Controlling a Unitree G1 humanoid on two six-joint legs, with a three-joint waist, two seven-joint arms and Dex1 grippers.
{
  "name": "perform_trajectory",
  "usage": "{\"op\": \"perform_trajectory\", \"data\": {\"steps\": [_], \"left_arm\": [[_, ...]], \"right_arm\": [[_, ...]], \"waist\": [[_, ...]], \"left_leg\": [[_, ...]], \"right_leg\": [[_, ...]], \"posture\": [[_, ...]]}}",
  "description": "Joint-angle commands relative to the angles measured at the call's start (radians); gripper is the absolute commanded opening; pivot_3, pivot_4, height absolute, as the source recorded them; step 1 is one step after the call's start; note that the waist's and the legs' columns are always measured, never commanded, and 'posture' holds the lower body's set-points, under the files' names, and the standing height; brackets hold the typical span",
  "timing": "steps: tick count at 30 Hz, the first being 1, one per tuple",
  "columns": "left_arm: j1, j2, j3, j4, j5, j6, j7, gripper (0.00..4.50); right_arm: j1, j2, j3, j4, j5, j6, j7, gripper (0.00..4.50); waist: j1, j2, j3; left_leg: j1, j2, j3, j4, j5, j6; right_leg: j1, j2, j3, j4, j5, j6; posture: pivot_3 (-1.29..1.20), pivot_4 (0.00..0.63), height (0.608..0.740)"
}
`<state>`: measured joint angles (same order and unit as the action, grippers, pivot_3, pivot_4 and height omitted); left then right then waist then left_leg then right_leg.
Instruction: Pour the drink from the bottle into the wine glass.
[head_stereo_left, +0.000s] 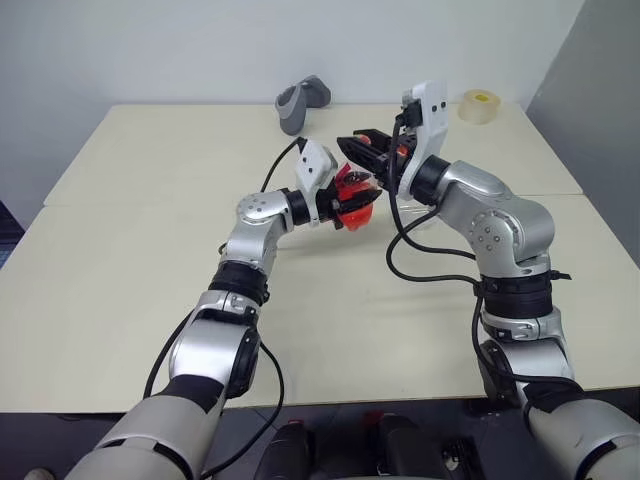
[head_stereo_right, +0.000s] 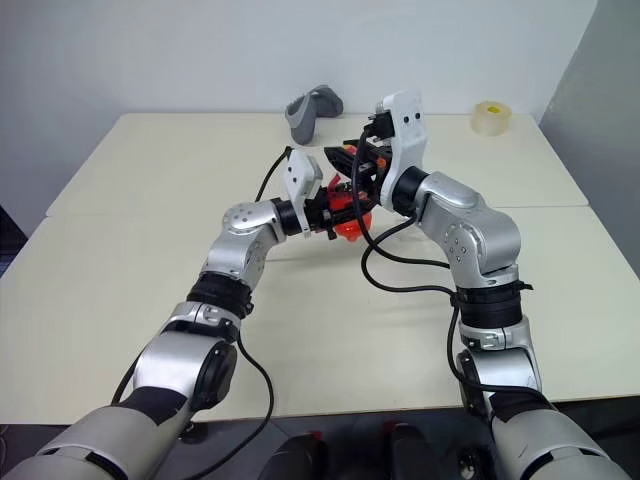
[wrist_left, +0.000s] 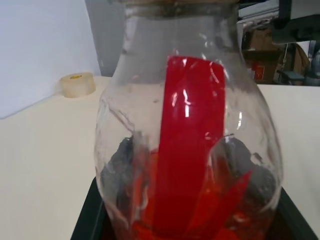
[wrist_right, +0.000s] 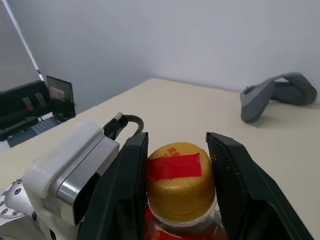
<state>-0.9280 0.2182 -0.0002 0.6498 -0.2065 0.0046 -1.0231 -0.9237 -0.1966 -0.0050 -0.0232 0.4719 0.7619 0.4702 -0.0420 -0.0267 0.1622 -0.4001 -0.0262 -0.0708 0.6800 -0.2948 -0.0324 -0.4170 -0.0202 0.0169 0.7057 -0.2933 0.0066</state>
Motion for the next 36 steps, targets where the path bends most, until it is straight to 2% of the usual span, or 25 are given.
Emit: {"op": "perform_trajectory", "data": {"steps": [1, 6, 9, 12, 13, 16, 22, 25, 30, 36], "left_arm": [[0.109, 0.039, -0.028, -0.340, -0.105, 0.183, -0.052, 1.65], [0.280, 0.174, -0.070, -0.762, -0.244, 0.413, -0.099, 1.54], [0.317, 0.224, -0.070, -0.879, -0.311, 0.502, -0.090, 1.46], [0.329, 0.252, -0.070, -0.914, -0.326, 0.530, -0.082, 1.37], [0.328, 0.256, -0.067, -0.906, -0.321, 0.529, -0.074, 1.36], [0.300, 0.255, -0.052, -0.851, -0.296, 0.508, -0.051, 1.30], [0.245, 0.251, -0.039, -0.771, -0.270, 0.477, -0.006, 1.26], [0.178, 0.255, -0.029, -0.593, -0.186, 0.374, 0.041, 1.26], [0.082, 0.221, -0.032, -0.381, -0.116, 0.238, 0.075, 1.26], [0.005, 0.173, -0.040, -0.191, -0.066, 0.110, 0.067, 1.24]], "right_arm": [[-0.069, -0.017, 0.005, 0.005, 0.056, -0.086, 0.174, 1.51], [-0.209, -0.020, -0.006, 0.207, 0.134, -0.069, 0.402, 1.51], [-0.271, -0.022, 0.000, 0.292, 0.170, -0.037, 0.508, 1.51], [-0.294, -0.030, 0.026, 0.329, 0.158, -0.044, 0.579, 1.51], [-0.297, -0.035, 0.036, 0.336, 0.148, -0.053, 0.599, 1.51], [-0.306, -0.047, 0.034, 0.364, 0.139, -0.055, 0.625, 2.33], [-0.258, -0.094, 0.007, 0.280, 0.113, -0.067, 0.557, 4.47], [-0.205, -0.140, -0.065, 0.113, 0.138, 0.009, 0.409, 4.50], [-0.088, -0.153, -0.028, -0.034, 0.004, -0.026, 0.198, 4.50], [-0.015, -0.127, 0.029, -0.086, -0.034, -0.037, 0.147, 4.50]], "waist": [[-0.010, 0.000, 0.000], [-0.028, 0.001, 0.001], [-0.024, 0.002, 0.001], [-0.012, 0.002, 0.001], [-0.008, 0.002, 0.001], [-0.001, 0.002, 0.001], [0.002, 0.002, 0.001], [0.009, 0.002, 0.001], [0.008, 0.002, 0.001], [0.008, 0.002, 0.001]], "left_leg": [[0.000, 0.000, 0.000, 0.000, 0.000, 0.000], [0.000, 0.001, 0.000, -0.001, 0.000, 0.000], [0.001, 0.001, -0.001, -0.001, 0.000, 0.000], [0.000, 0.001, -0.001, 0.000, 0.000, 0.000], [0.000, 0.001, -0.001, 0.000, 0.000, 0.000], [0.000, 0.000, -0.001, 0.001, 0.000, 0.000], [0.000, 0.000, -0.001, 0.000, 0.000, 0.000], [0.000, 0.000, -0.001, 0.001, 0.000, 0.000], [0.000, 0.000, 0.000, 0.000, 0.000, 0.000], [-0.001, 0.000, 0.001, 0.000, 0.000, 0.000]], "right_leg": [[-0.001, 0.000, 0.000, 0.001, 0.000, 0.000], [-0.003, 0.000, 0.000, 0.005, 0.000, -0.001], [-0.003, 0.000, -0.001, 0.006, -0.001, -0.001], [-0.002, 0.000, -0.001, 0.004, -0.001, -0.001], [-0.001, 0.000, -0.001, 0.004, -0.001, -0.001], [-0.001, 0.000, -0.001, 0.003, -0.001, -0.001], [-0.002, 0.000, 0.000, 0.003, -0.001, -0.001], [-0.002, 0.000, -0.001, 0.004, -0.001, -0.001], [-0.003, -0.001, 0.000, 0.004, -0.001, -0.001], [-0.003, -0.001, 0.000, 0.005, -0.001, -0.001]], "posture": [[0.00, 0.150, 0.740], [0.00, 0.150, 0.740], [0.00, 0.150, 0.740], [0.00, 0.150, 0.740], [0.00, 0.150, 0.740], [0.00, 0.150, 0.740], [0.00, 0.150, 0.740], [0.00, 0.150, 0.740], [0.00, 0.150, 0.740], [0.00, 0.150, 0.740]]}}
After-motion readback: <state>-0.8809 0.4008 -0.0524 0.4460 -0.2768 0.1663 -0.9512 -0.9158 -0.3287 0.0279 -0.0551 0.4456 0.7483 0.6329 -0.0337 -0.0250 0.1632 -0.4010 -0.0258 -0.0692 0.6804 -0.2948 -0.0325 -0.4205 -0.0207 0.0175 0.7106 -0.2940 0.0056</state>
